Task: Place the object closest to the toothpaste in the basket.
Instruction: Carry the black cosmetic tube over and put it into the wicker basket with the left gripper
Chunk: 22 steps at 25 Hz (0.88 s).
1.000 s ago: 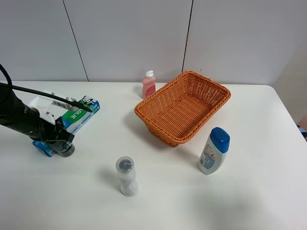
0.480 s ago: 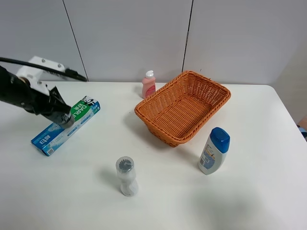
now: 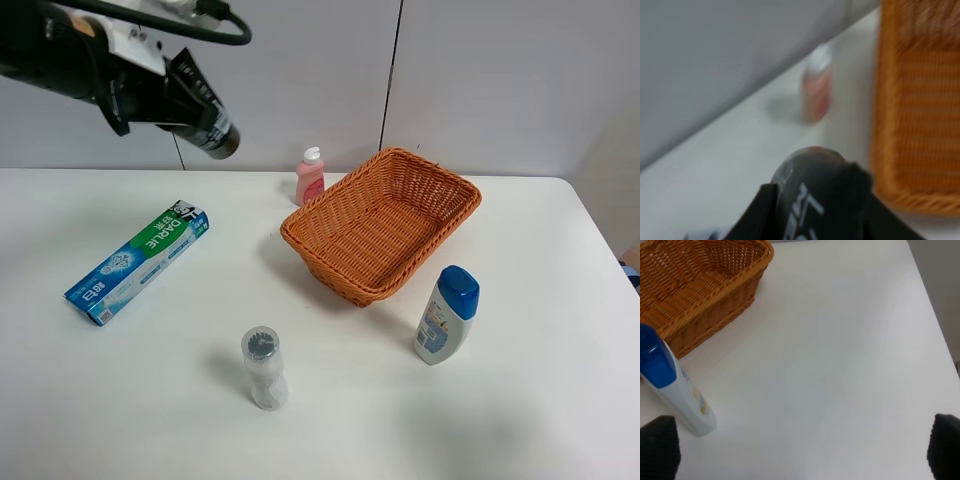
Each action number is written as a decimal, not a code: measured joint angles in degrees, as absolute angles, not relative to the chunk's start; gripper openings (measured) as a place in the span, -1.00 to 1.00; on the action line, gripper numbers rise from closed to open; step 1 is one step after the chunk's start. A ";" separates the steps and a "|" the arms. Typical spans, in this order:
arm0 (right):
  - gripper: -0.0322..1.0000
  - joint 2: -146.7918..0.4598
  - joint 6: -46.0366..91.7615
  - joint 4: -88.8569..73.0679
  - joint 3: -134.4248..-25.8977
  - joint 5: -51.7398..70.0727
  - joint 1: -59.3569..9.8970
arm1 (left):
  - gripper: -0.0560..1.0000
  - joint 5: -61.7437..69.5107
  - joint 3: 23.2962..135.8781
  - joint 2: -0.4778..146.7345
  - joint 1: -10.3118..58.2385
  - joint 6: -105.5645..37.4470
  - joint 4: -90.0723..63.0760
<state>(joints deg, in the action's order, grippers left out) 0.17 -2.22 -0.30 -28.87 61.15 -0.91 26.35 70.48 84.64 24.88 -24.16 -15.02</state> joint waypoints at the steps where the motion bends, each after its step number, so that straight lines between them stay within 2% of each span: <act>1: 0.99 0.17 -2.22 -0.30 -28.87 61.15 -0.91 | -0.35 25.48 71.16 85.07 26.75 -24.14 -15.09; 4: 0.99 0.17 -2.22 -0.30 -28.87 61.15 -0.91 | -0.35 21.77 71.98 87.63 32.41 -24.14 -15.32; 11: 0.99 0.17 -2.22 -0.30 -28.87 61.15 -0.91 | -0.35 18.30 71.98 98.22 39.89 -24.12 -18.62; 22: 0.99 0.17 -2.22 -0.30 -28.87 61.15 -0.91 | -0.32 11.80 71.98 106.61 41.61 -21.69 -20.89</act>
<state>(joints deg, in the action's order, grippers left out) 0.17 -2.22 -0.30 -28.87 61.15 -0.91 11.80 71.98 106.61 41.61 -21.69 -20.89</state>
